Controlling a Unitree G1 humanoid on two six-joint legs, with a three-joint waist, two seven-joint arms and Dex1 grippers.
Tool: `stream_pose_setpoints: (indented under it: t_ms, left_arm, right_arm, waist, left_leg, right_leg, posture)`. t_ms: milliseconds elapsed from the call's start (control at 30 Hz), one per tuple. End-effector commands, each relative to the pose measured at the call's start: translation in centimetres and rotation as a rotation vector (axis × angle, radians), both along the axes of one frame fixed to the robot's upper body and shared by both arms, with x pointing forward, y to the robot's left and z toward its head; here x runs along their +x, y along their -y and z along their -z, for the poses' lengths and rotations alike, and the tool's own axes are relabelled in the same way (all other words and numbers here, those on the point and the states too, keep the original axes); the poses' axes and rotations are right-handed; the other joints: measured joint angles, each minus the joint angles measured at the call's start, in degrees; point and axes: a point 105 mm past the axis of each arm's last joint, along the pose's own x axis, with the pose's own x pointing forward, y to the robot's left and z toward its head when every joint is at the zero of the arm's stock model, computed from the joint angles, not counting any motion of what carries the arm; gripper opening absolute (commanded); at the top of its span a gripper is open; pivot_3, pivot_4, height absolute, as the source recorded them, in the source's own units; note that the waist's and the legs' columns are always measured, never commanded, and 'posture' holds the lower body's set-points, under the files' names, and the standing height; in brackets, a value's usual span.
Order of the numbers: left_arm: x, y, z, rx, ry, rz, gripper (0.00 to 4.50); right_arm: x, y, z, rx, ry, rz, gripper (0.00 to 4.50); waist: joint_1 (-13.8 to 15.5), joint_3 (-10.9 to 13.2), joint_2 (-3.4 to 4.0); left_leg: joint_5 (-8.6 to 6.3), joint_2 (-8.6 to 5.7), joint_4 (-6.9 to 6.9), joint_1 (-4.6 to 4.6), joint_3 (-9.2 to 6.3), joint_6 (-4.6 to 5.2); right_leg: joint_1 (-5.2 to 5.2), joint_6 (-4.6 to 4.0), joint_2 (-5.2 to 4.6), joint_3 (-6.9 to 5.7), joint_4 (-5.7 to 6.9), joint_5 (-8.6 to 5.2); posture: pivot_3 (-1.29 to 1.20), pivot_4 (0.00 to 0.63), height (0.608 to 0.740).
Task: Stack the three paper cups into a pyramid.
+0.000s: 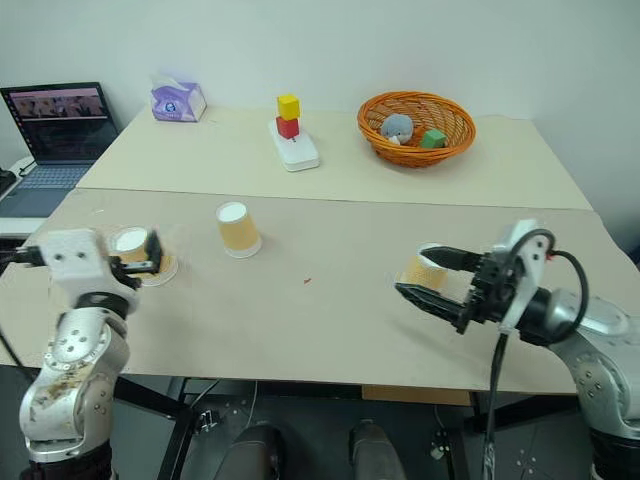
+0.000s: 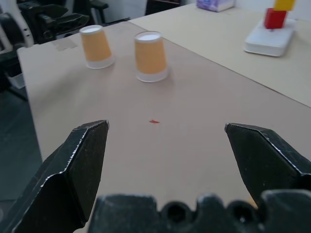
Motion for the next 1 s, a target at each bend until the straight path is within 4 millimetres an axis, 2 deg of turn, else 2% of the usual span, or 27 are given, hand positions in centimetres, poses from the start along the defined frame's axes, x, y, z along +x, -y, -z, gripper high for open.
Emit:
stream_pose_setpoints:
  t_ms: [33, 200, 367, 433, 567, 667, 933, 1000]
  left_arm:
    - [-0.4, -1.5, -1.2, -0.016, 0.029, -0.096, 4.46]
    - [0.8, -1.4, 0.5, -0.053, -0.032, -0.054, 4.46]
    - [1.9, -0.1, 2.2, -0.082, -0.074, 0.051, 4.46]
    - [2.2, 0.3, 2.3, -0.085, -0.062, 0.086, 4.46]
    - [2.3, 1.1, 1.3, -0.011, 0.002, 0.141, 4.46]
    - [2.2, 0.8, 1.3, -0.006, 0.021, 0.129, 4.46]
    - [1.8, -1.8, 1.3, -0.032, 0.041, -0.019, 4.46]
    - [2.0, -2.1, 1.8, -0.045, 0.014, -0.025, 4.46]
  right_arm:
    - [-0.8, -2.9, -1.8, 0.018, 0.062, -0.139, 4.5]
    - [-0.9, -4.8, -2.7, 0.034, 0.075, -0.237, 4.5]
    - [-0.6, -4.4, -2.0, 0.012, 0.064, -0.233, 4.5]
    - [-0.6, -4.3, -2.1, 0.021, 0.067, -0.232, 4.5]
    - [-0.7, -4.2, -2.2, 0.027, 0.071, -0.231, 4.5]
    - [-0.8, -4.0, -2.2, 0.03, 0.072, -0.225, 4.5]
    - [-0.9, -3.1, -2.3, 0.044, 0.067, -0.185, 4.5]
    - [-0.9, -3.1, -2.3, 0.043, 0.067, -0.182, 4.5]
  waist:
    - [0.1, 0.0, -0.03]
    - [0.3, 0.1, -0.14]
    - [0.4, 0.2, -0.25]
    - [0.4, 0.2, -0.25]
    - [0.4, 0.2, -0.26]
    - [0.4, 0.2, -0.26]
    - [0.4, 0.2, -0.26]
    - [0.4, 0.2, -0.26]
  left_leg:
    - [0.0, -0.02, -0.01, -0.02, -0.01, 0.0]
    - [0.01, -0.03, -0.01, -0.03, -0.07, -0.01]
    - [0.01, -0.02, -0.01, -0.04, -0.08, -0.01]
    - [0.01, -0.03, -0.01, -0.04, -0.07, -0.02]
    - [0.01, -0.01, -0.01, -0.04, -0.07, -0.02]
    - [0.01, -0.01, -0.01, -0.04, -0.07, -0.02]
    - [0.01, -0.01, -0.02, -0.03, -0.08, -0.02]
    - [0.01, -0.01, -0.02, -0.04, -0.08, -0.02]
  right_leg:
    - [0.0, 0.0, -0.03, -0.02, -0.02, 0.0]
    - [0.01, 0.0, -0.05, -0.08, -0.02, 0.01]
    - [0.01, -0.01, -0.05, -0.11, -0.03, 0.02]
    - [0.01, -0.01, -0.08, -0.1, -0.03, 0.02]
    - [0.01, -0.03, -0.06, -0.11, -0.02, 0.02]
    - [0.01, -0.03, -0.07, -0.11, -0.03, 0.02]
    - [0.01, -0.02, -0.07, -0.11, -0.02, 0.03]
    - [0.01, -0.02, -0.06, -0.12, -0.02, 0.03]
  posture:
    - [0.0, 0.15, 0.666]
    - [0.0, 0.15, 0.666]
    - [0.0, 0.15, 0.666]
    - [0.0, 0.15, 0.666]
    - [0.0, 0.15, 0.666]
    - [0.0, 0.15, 0.666]
    - [0.0, 0.15, 0.666]
    - [0.0, 0.15, 0.666]
